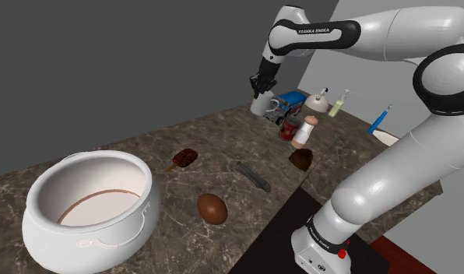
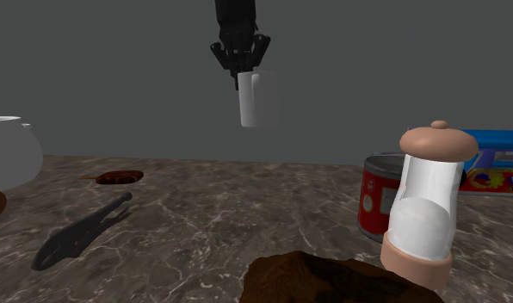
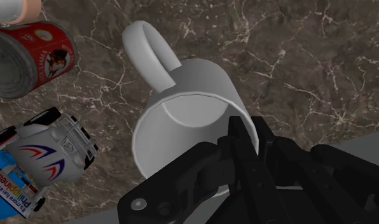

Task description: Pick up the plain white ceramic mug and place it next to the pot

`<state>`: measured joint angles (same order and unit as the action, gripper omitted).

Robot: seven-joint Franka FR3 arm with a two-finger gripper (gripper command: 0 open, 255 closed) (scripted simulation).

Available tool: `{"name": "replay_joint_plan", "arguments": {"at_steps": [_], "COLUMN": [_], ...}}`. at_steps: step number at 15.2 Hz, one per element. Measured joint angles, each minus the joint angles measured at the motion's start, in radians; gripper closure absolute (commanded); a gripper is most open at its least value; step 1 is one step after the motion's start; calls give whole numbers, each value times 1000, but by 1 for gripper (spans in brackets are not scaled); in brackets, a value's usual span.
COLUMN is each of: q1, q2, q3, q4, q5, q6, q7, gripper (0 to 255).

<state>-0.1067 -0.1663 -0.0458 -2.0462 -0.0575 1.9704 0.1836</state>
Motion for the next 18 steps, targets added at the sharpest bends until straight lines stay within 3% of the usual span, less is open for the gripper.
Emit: {"name": "replay_joint_plan", "arguments": {"at_steps": [14, 18], "q1": [1, 26], "q2": [-7, -66], "q3": [2, 39], "q4": [178, 128], "q5": [3, 4], "q6": [-185, -197], "q7": [-8, 52], "gripper": [255, 255]}}
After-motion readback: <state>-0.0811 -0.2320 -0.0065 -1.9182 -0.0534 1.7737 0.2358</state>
